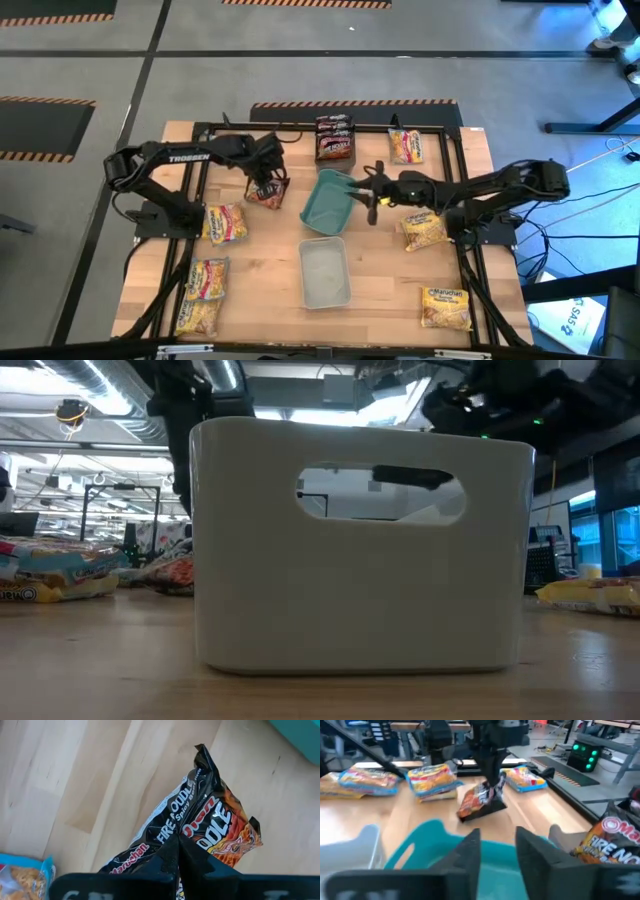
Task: Sort Maruchan noodles
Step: Put the black noodle pack into the black bin
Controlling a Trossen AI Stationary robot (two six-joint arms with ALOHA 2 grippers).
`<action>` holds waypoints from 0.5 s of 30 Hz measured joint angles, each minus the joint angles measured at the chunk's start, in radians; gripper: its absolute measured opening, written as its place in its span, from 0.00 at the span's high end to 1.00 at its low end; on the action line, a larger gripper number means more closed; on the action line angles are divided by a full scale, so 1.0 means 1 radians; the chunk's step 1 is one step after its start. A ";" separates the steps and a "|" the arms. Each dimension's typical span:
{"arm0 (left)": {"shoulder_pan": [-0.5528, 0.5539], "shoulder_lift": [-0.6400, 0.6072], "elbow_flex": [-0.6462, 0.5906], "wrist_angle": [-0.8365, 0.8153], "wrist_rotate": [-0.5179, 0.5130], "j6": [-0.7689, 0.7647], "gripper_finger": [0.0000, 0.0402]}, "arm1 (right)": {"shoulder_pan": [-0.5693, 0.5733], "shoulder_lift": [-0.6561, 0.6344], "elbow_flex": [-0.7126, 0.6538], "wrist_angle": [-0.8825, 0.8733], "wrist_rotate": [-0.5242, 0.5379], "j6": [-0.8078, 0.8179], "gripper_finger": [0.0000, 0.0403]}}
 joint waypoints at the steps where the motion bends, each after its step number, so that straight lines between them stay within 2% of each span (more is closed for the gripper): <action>1: -0.008 0.000 0.000 0.000 -0.008 0.000 1.00 | -0.001 0.023 0.024 -0.002 0.013 0.000 0.66; 4: -0.029 0.000 0.000 0.000 -0.022 0.000 1.00 | -0.015 0.113 0.112 -0.009 0.023 0.001 0.55; 8: -0.065 0.000 0.000 -0.001 -0.052 -0.001 1.00 | -0.042 0.236 0.249 -0.086 -0.008 0.002 0.44; 15: -0.137 -0.036 0.000 0.005 -0.126 -0.005 1.00 | -0.064 0.446 0.488 -0.235 -0.053 0.003 0.38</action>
